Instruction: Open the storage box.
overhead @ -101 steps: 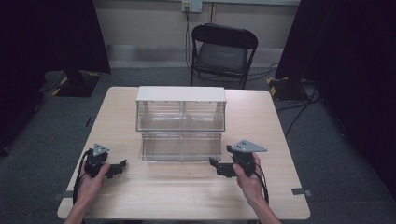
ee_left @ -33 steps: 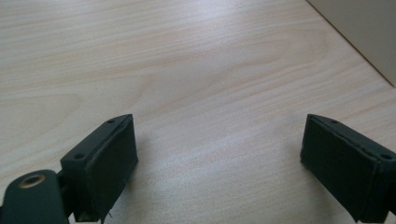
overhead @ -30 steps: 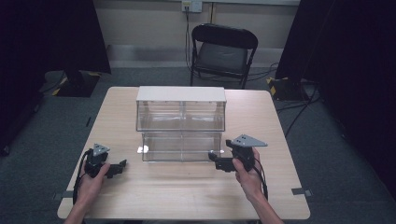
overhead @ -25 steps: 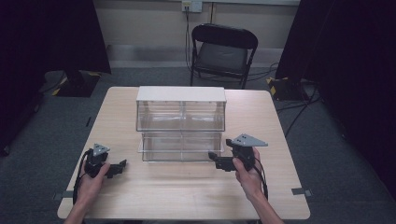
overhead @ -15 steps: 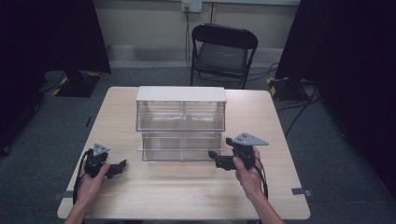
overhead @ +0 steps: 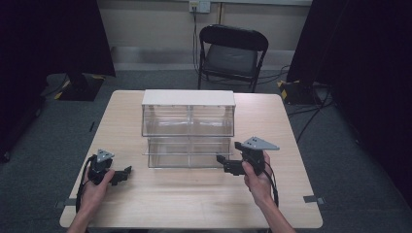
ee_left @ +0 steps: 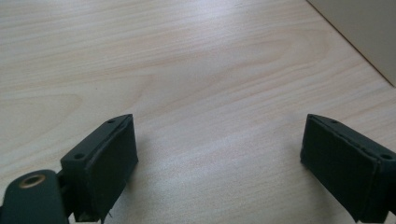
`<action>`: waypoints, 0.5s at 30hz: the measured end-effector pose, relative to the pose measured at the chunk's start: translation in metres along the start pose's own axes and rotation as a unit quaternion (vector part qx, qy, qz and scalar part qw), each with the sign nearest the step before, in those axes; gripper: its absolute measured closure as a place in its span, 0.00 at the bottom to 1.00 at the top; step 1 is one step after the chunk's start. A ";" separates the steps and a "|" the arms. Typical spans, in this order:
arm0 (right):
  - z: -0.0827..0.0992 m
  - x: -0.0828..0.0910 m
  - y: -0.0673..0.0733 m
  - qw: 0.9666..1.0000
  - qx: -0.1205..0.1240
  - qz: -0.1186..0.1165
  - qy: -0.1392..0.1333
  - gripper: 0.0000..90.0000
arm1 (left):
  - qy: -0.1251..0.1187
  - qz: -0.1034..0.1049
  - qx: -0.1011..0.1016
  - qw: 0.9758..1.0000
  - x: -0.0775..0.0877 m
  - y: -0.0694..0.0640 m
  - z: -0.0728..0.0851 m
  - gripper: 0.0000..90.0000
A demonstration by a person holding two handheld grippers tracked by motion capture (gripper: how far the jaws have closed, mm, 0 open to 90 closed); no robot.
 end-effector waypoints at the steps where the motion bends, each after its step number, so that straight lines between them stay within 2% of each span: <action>1: 0.000 0.000 0.000 1.000 0.001 0.001 0.000 0.16 | 0.000 0.000 0.000 1.000 0.000 0.000 0.000 0.11; 15: -0.003 -0.001 -0.001 1.000 -0.007 0.000 -0.005 0.16 | 0.000 0.000 0.000 1.000 0.000 0.000 0.000 0.11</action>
Point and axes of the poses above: each handheld gripper's, and its own axes: x roughly backward along the jaws, z roughly out of its underside, y roughly to its left, the point moved 7 cm from there along -x, roughly forward along the jaws, and after that the axes turned 10 degrees about -y, right-handed, at the moved point
